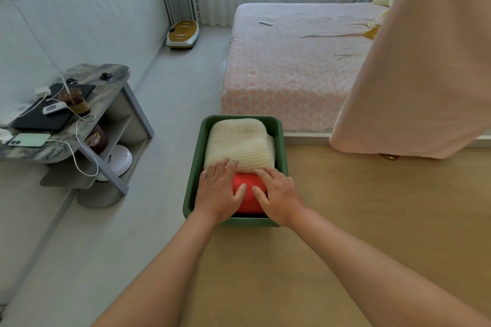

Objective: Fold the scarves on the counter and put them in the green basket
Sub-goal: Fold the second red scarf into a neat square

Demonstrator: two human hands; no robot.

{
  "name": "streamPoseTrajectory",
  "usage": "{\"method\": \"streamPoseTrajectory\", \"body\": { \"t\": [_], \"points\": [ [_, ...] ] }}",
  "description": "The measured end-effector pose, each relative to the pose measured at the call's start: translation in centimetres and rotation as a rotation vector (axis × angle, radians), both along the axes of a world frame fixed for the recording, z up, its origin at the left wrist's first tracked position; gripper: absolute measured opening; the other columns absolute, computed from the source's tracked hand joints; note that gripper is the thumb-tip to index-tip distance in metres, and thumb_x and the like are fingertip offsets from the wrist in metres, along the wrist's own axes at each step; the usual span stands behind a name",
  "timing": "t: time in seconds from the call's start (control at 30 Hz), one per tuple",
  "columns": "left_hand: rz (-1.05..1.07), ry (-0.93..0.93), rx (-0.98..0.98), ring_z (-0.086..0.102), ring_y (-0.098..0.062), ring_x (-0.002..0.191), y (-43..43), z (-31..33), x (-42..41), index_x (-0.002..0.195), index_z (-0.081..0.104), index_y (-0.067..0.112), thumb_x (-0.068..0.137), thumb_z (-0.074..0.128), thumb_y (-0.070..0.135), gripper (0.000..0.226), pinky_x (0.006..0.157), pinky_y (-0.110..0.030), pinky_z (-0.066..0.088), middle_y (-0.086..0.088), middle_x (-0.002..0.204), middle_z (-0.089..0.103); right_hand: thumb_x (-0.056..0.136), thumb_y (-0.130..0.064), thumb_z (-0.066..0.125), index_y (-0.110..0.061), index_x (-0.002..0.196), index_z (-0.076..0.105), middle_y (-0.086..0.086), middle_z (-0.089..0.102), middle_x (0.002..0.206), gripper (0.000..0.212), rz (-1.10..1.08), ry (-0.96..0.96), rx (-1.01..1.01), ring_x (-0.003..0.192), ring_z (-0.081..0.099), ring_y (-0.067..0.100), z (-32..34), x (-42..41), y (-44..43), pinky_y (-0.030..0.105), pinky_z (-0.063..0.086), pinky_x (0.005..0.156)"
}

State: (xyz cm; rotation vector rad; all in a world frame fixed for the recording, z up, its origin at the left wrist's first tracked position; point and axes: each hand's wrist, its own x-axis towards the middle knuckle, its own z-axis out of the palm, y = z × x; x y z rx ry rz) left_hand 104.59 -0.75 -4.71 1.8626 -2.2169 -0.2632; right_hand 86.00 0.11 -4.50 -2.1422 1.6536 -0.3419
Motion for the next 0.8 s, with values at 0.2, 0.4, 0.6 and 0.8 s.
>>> {"method": "streamPoseTrajectory", "body": {
  "t": [0.2, 0.4, 0.6, 0.8],
  "points": [
    [-0.124, 0.224, -0.025, 0.047, -0.014, 0.116, 0.2, 4.4, -9.6, 0.137, 0.048, 0.024, 0.095, 0.05, 0.043, 0.047, 0.1, -0.033, 0.042, 0.005, 0.125, 0.055, 0.102, -0.04, 0.044, -0.025, 0.147, 0.038, -0.005, 0.04, 0.148, 0.048, -0.14, -0.104, 0.007, 0.126, 0.051, 0.019, 4.0, -9.2, 0.6, 0.04, 0.048, 0.099],
    [-0.233, 0.252, 0.112, 0.054, -0.006, 0.104, 1.9, 5.3, -24.8, 0.131, 0.051, 0.034, 0.094, 0.048, 0.047, 0.04, 0.088, -0.031, 0.049, 0.016, 0.115, 0.057, 0.1, -0.033, 0.047, -0.024, 0.131, 0.059, -0.001, 0.06, 0.128, 0.035, -0.292, -0.134, 0.036, 0.111, 0.059, 0.015, 4.4, -24.0, 3.7, 0.033, 0.048, 0.093],
    [-0.357, 0.272, 0.178, 0.058, -0.009, 0.097, 4.9, 5.5, -44.3, 0.125, 0.057, 0.033, 0.093, 0.051, 0.044, 0.034, 0.089, -0.031, 0.048, 0.015, 0.112, 0.061, 0.099, -0.031, 0.049, -0.023, 0.128, 0.063, -0.004, 0.064, 0.125, 0.034, -0.467, -0.151, 0.054, 0.106, 0.061, 0.012, 4.7, -43.9, 9.7, 0.03, 0.048, 0.094],
    [-0.498, 0.27, 0.232, 0.058, -0.008, 0.098, 7.8, 6.5, -61.9, 0.123, 0.056, 0.035, 0.093, 0.049, 0.044, 0.033, 0.09, -0.032, 0.047, 0.017, 0.11, 0.061, 0.098, -0.03, 0.051, -0.023, 0.126, 0.064, -0.005, 0.066, 0.122, 0.032, -0.686, -0.185, 0.067, 0.107, 0.061, 0.012, 5.6, -60.9, 15.7, 0.03, 0.047, 0.096]
  ]
}}
